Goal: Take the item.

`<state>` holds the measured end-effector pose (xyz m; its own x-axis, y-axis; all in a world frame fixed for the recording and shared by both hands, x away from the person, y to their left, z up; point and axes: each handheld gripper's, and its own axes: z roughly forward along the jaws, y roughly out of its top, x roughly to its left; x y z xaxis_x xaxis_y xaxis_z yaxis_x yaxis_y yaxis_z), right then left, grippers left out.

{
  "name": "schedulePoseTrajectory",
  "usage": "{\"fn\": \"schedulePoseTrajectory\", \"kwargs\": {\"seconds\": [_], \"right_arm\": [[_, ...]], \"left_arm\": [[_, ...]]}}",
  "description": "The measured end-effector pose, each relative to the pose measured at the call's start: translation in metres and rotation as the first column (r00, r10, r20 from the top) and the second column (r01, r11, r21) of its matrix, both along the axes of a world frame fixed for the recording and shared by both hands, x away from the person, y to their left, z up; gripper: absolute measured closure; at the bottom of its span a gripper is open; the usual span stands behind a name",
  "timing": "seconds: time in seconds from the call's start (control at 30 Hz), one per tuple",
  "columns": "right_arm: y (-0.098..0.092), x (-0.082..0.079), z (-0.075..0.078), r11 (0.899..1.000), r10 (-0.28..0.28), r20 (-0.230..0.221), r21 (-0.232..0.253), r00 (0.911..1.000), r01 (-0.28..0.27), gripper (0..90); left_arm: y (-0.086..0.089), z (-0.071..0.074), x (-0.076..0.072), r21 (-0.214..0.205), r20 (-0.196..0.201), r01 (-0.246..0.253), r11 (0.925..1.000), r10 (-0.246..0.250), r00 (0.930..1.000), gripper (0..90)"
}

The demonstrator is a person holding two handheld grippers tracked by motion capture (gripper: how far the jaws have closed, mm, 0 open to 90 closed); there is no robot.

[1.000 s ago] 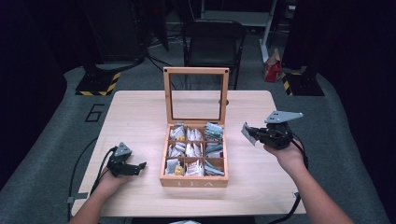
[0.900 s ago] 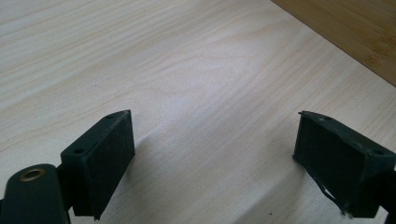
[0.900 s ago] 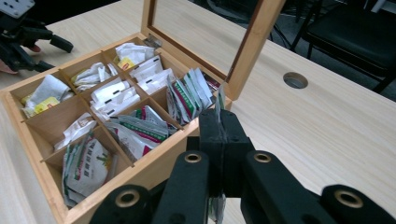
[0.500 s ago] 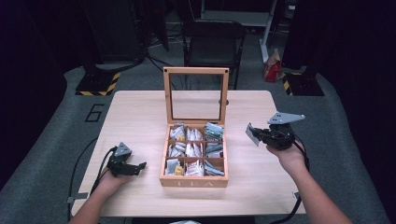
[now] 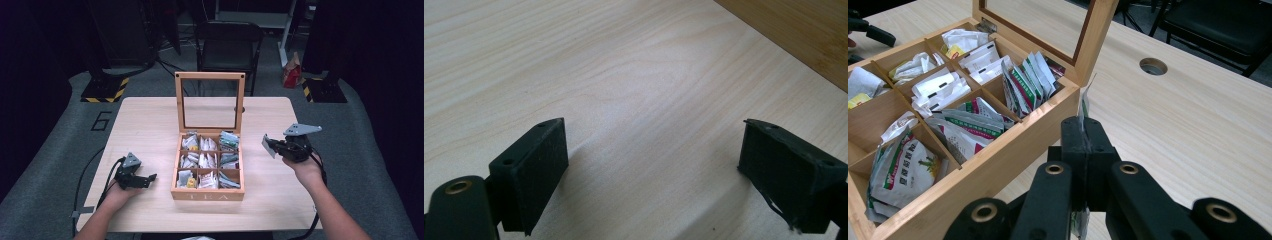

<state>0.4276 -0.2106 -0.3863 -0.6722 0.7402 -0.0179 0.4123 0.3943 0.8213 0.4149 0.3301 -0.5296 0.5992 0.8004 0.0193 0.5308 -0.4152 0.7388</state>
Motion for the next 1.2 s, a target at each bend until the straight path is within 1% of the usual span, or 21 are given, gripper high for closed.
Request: {"fn": "schedulePoseTrajectory", "kwargs": {"seconds": [0.27, 0.33, 0.83, 1.07, 1.2], "right_arm": [[0.004, 0.001, -0.014, 1.000, -0.006, -0.006, -0.001, 1.0000, 0.006, 90.0], [0.005, 0.002, -0.017, 1.000, -0.007, -0.010, -0.011, 0.9999, 0.007, 90.0], [0.009, 0.002, -0.040, 1.000, -0.019, -0.023, -0.003, 0.9995, 0.019, 90.0], [0.011, 0.002, -0.051, 1.000, -0.022, -0.030, -0.013, 0.9993, 0.022, 90.0], [0.010, 0.003, -0.057, 0.999, -0.035, -0.032, -0.008, 0.9989, 0.035, 90.0]], "left_arm": [[0.000, 0.000, 0.000, 0.000, 0.000, 0.000, 1.0000, 0.000, 1.0000, 11.8], [0.000, 0.000, 0.000, 0.000, 0.000, 0.000, 1.0000, 0.000, 1.0000, 11.8], [0.000, 0.000, 0.000, 0.000, 0.000, 0.000, 1.0000, 0.000, 1.0000, 11.8], [0.000, 0.000, 0.000, 0.000, 0.000, 0.000, 1.0000, 0.000, 1.0000, 11.8], [0.000, 0.000, 0.000, 0.000, 0.000, -0.001, 1.0000, 0.001, 1.0000, 11.7]]}}
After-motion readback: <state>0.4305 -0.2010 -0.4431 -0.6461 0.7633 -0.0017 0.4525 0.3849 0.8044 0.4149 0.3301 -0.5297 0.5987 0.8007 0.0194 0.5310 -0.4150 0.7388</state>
